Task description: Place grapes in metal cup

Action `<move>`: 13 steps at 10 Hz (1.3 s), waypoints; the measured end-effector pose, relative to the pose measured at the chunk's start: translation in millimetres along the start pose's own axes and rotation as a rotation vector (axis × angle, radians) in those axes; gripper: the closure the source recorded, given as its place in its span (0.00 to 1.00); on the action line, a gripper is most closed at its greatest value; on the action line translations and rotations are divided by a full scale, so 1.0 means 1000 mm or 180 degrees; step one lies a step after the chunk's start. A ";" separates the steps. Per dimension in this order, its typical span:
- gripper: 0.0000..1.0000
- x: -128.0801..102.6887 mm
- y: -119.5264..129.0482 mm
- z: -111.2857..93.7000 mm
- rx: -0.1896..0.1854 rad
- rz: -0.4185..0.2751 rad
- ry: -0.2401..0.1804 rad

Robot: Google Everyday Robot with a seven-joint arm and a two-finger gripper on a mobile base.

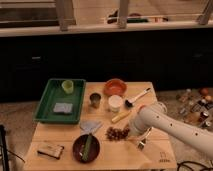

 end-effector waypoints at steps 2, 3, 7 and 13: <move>0.98 -0.005 -0.001 -0.009 -0.0003 -0.0057 0.0012; 1.00 -0.010 -0.003 -0.015 0.0001 -0.0102 0.0014; 1.00 -0.036 -0.017 -0.052 0.0013 -0.0388 0.0010; 1.00 -0.081 -0.043 -0.124 0.0035 -0.0929 0.0052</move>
